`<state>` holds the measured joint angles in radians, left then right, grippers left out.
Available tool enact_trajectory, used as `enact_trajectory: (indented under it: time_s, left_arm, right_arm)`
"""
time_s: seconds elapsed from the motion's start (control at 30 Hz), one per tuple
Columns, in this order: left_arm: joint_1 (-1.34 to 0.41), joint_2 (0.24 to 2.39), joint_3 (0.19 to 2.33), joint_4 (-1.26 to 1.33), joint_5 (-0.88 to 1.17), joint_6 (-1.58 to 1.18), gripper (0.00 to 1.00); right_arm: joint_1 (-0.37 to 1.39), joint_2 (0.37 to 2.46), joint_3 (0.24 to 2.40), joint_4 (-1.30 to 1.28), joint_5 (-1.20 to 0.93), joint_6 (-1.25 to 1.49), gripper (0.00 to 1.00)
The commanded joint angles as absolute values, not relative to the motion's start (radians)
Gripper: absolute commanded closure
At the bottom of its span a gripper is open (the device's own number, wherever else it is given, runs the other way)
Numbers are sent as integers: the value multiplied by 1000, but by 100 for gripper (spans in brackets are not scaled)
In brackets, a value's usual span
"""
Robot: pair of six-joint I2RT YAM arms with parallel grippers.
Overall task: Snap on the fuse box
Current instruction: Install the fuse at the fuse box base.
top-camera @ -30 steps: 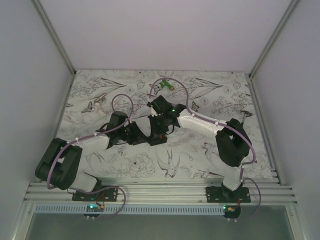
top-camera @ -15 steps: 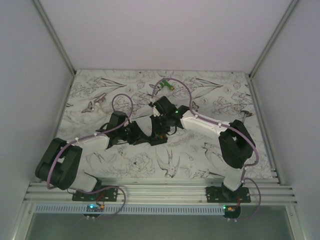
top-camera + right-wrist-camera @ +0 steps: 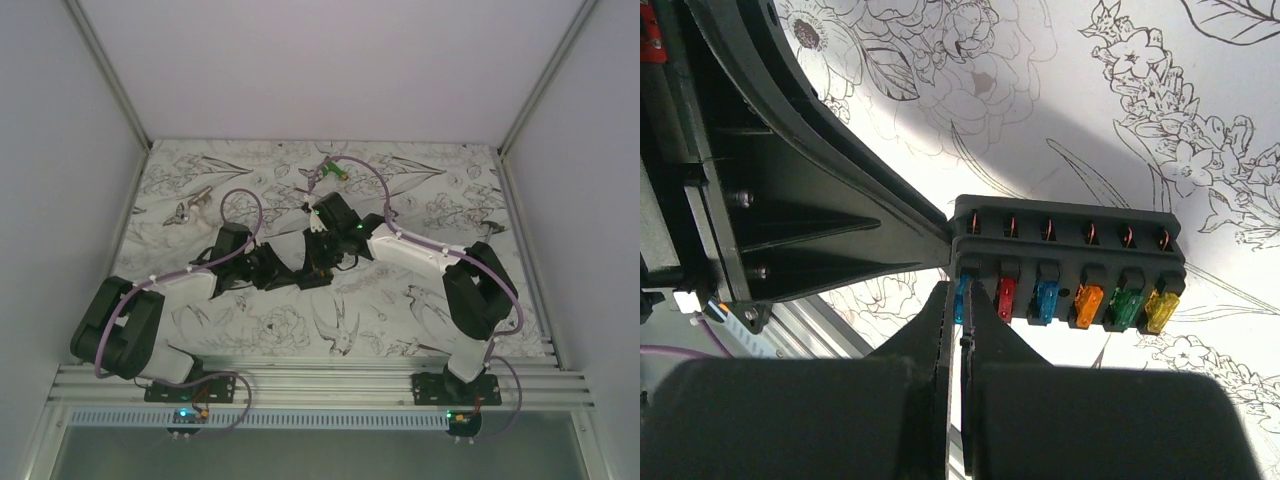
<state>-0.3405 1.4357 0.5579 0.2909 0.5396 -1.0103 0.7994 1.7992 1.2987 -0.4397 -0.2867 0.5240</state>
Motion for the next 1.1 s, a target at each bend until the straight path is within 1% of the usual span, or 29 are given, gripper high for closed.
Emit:
enact_trajectory:
  time_s: [0.0, 0.23, 0.33, 0.4, 0.43, 0.53, 0.7, 0.87, 1.07]
  left_arm:
    - [-335, 1417, 545, 305, 571, -1006, 76]
    - [-335, 1419, 551, 309, 569, -1005, 82]
    - [-337, 1413, 549, 308, 558, -1003, 90]
    - [-340, 1410, 547, 306, 546, -1003, 98]
    - [-341, 1409, 545, 305, 538, -1002, 100]
    - [-356, 1405, 550, 255, 489, -987, 100]
    - [-406, 1373, 618, 32, 318, -891, 100]
    - [-406, 1363, 616, -30, 236, -884, 100]
    - [-406, 1441, 625, -31, 241, -897, 100]
  right_arm:
    - [792, 1753, 1294, -375, -335, 526, 100]
    - [792, 1760, 1283, -356, -381, 528, 100]
    - [793, 1763, 1288, -368, -372, 527, 100]
    - [793, 1768, 1300, -389, -359, 523, 100]
    - [793, 1771, 1309, -405, -350, 520, 100]
    - [792, 1779, 1334, -440, -330, 507, 100]
    - [792, 1775, 1365, -481, -307, 486, 100]
    - [791, 1767, 1387, -526, -269, 457, 100]
    - [788, 1742, 1400, -546, -267, 444, 100]
